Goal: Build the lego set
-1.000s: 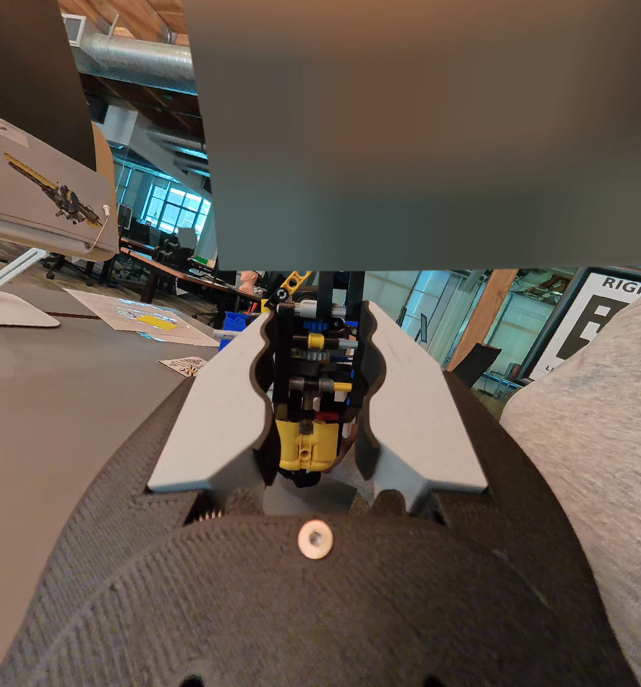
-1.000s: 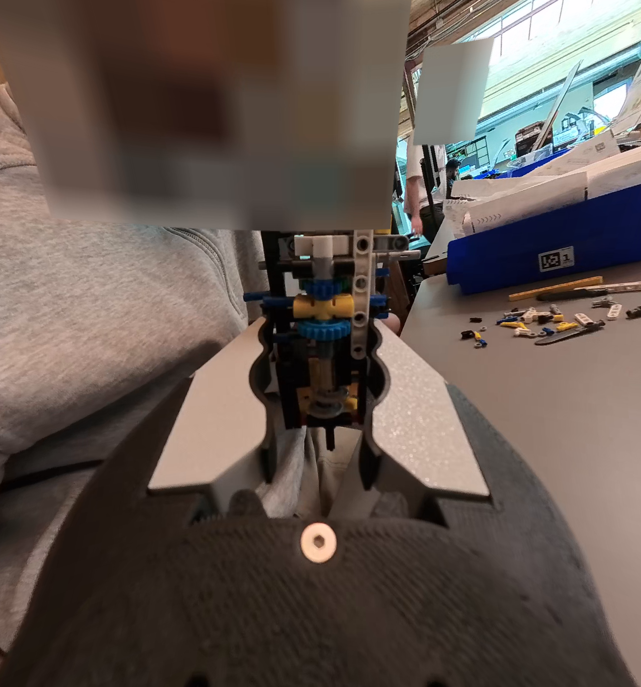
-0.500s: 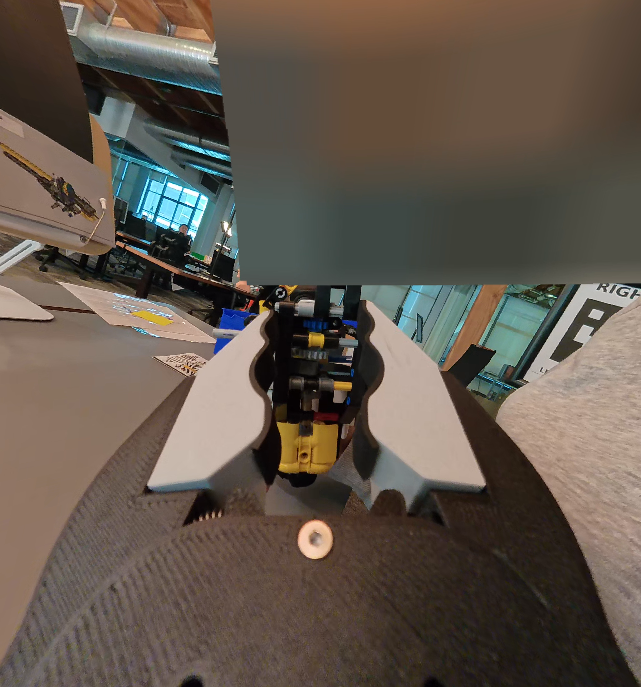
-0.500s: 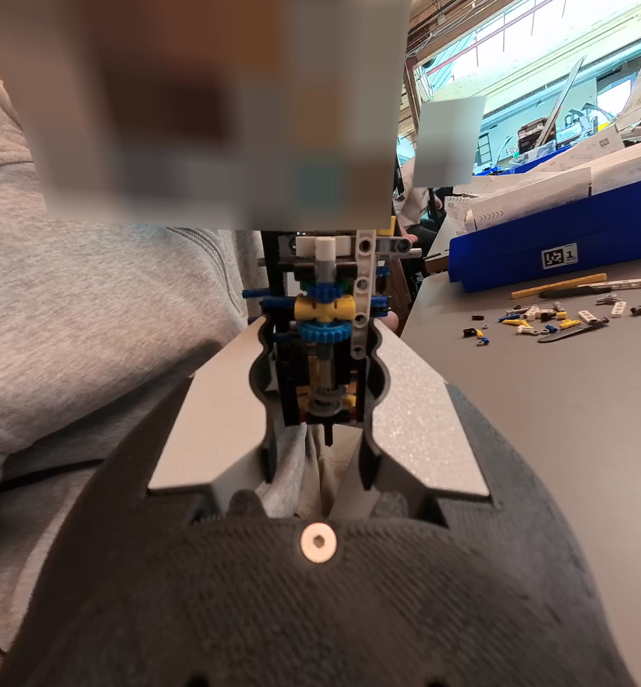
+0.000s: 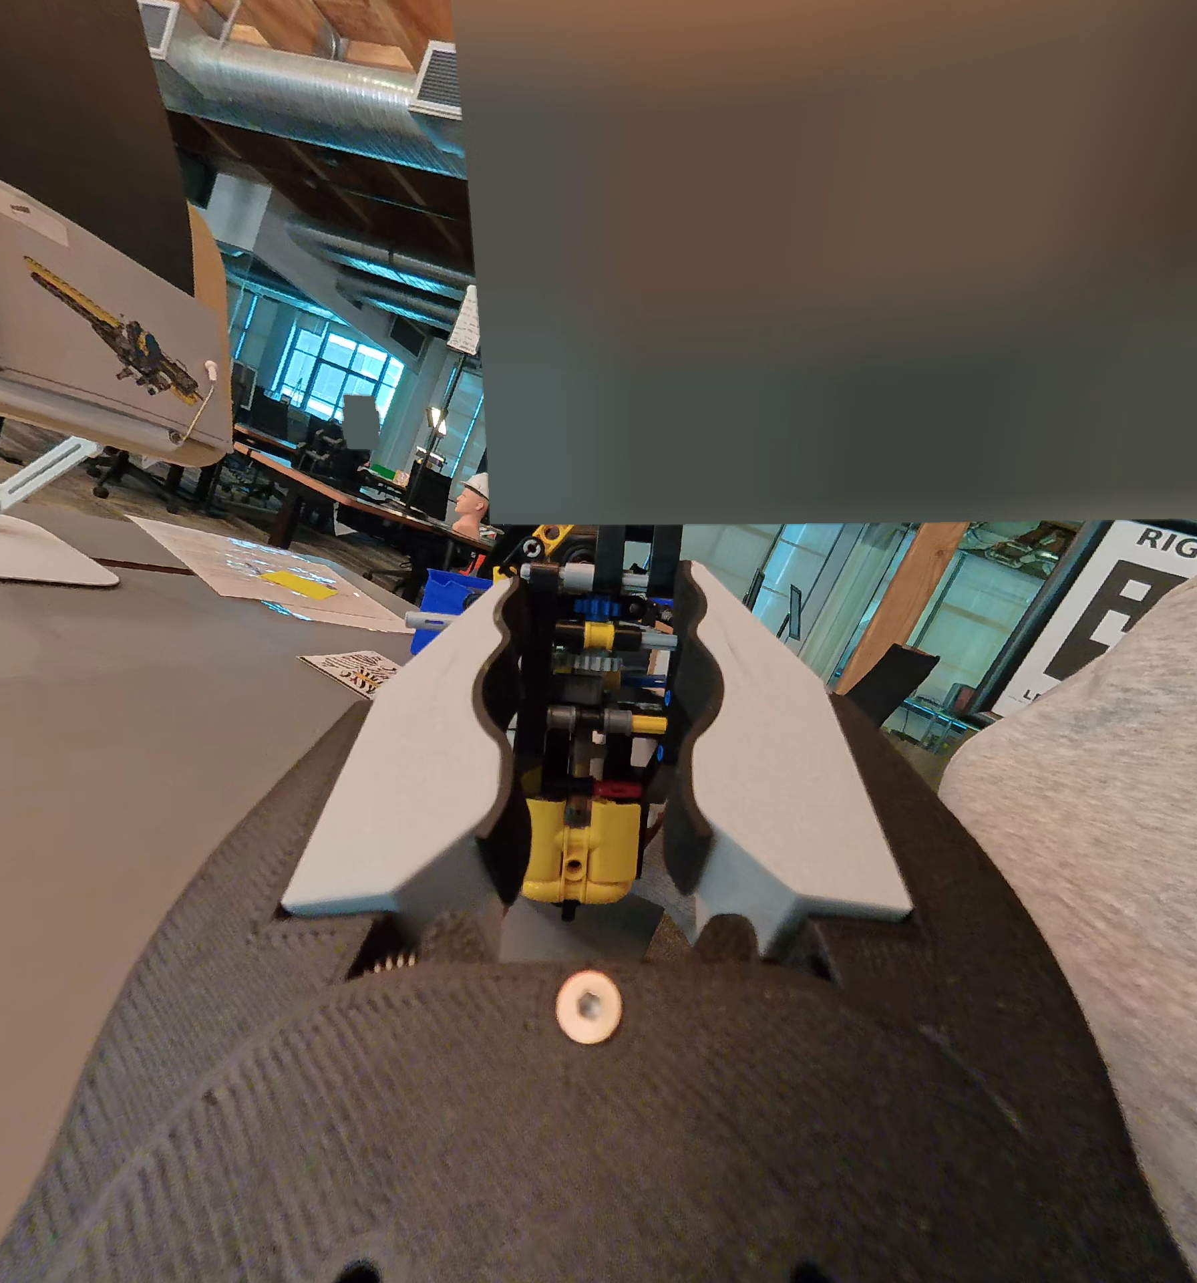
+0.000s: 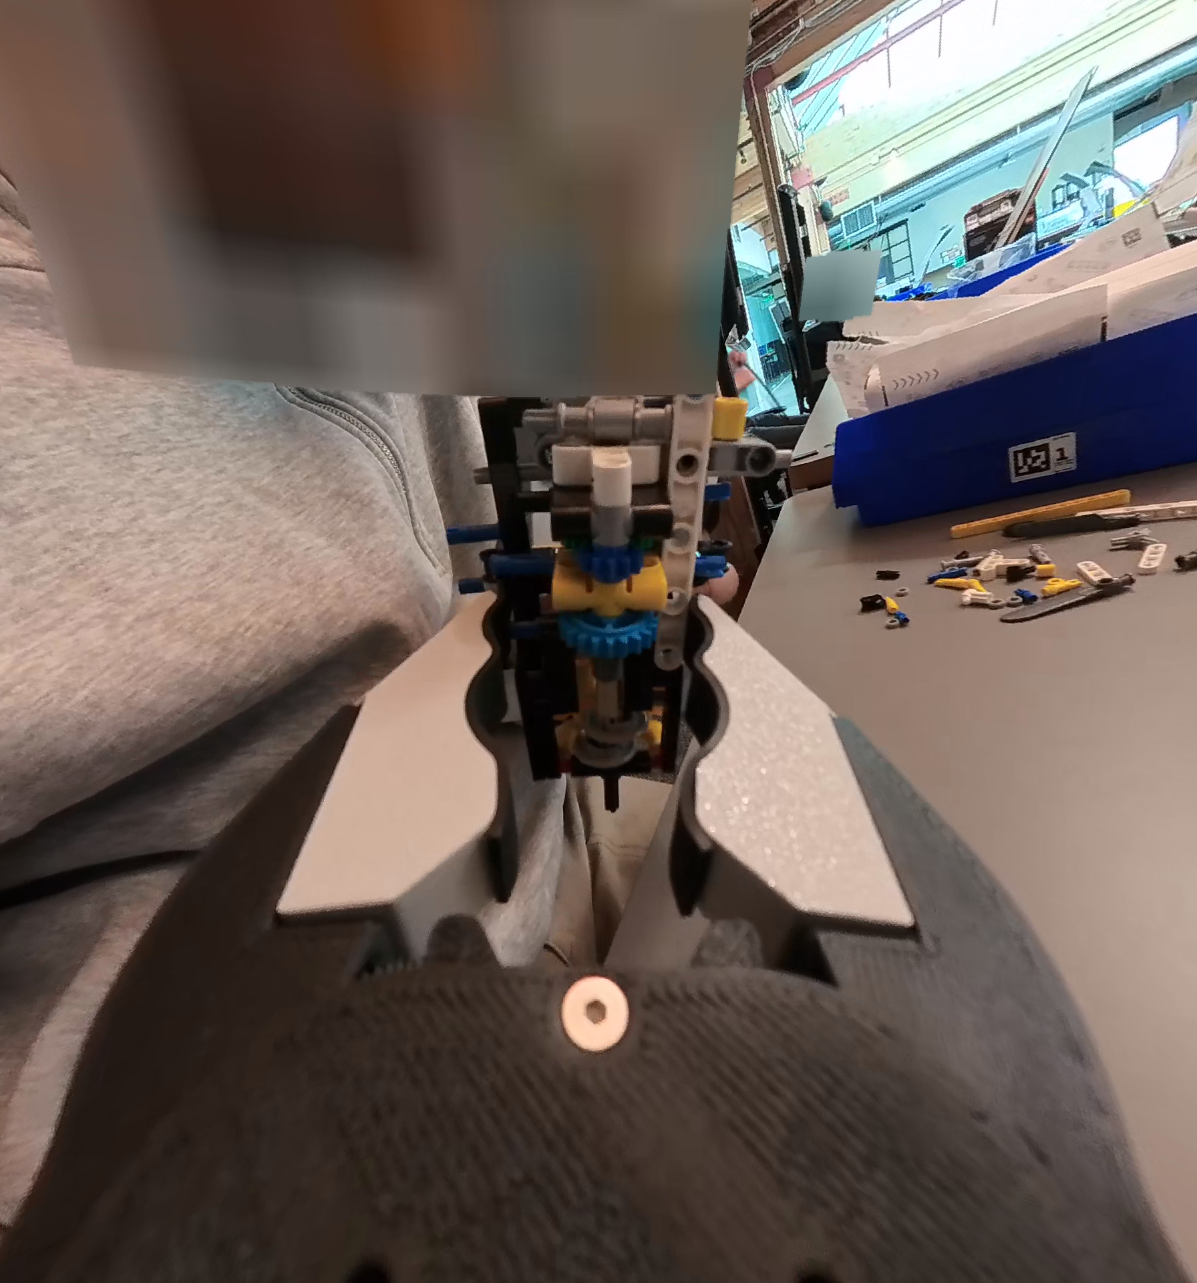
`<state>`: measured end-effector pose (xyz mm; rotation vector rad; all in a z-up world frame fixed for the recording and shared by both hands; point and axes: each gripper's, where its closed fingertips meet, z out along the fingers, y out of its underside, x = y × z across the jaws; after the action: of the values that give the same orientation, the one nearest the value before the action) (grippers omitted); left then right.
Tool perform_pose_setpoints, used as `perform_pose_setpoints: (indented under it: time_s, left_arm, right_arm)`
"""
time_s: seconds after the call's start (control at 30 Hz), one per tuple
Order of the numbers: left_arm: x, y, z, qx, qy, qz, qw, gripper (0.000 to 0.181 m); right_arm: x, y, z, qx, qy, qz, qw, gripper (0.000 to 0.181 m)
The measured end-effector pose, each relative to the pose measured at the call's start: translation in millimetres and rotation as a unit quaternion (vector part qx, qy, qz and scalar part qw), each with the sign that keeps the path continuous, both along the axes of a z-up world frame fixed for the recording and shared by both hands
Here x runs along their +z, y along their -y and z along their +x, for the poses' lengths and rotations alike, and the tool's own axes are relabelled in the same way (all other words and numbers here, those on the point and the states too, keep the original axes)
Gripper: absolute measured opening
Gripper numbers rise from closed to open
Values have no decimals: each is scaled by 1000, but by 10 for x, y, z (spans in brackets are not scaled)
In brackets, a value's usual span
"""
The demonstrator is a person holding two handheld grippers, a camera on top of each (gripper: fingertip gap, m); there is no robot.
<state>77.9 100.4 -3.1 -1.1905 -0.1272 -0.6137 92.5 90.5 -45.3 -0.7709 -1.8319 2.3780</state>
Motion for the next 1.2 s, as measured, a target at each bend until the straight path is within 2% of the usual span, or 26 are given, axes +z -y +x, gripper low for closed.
perform_pose_setpoints:
  time_s: [0.37, 0.53, 0.63, 0.73, 0.9, 1.07, 1.2]
  left_arm:
    - [3, 4, -4, 0, 2, 12, 1000, 45]
    - [-13, 3, -24, -20, 7, 17, 1000, 45]
    - [-23, 3, -53, -18, -3, 16, 1000, 45]
    - [-48, -1, -136, -25, 29, 16, 999, 45]
    - [-69, 13, -299, -38, 95, 31, 994, 44]
    - [-65, 34, -353, -56, 133, 51, 988, 46]
    - [-74, 14, -311, -65, 133, 49, 988, 45]
  right_arm:
    - [1, -3, -13, -2, 0, -3, 1000, 49]
    - [-16, -22, -49, -17, -1, -1, 1000, 49]
    - [-25, -72, -112, -34, 8, -9, 999, 56]
    - [69, -160, -127, -45, 3, -38, 998, 58]
    - [162, -266, -142, -97, -20, -14, 995, 48]
    - [203, -439, -237, -160, 2, -28, 987, 49]
    - [234, -399, -257, -148, 26, -62, 987, 59]
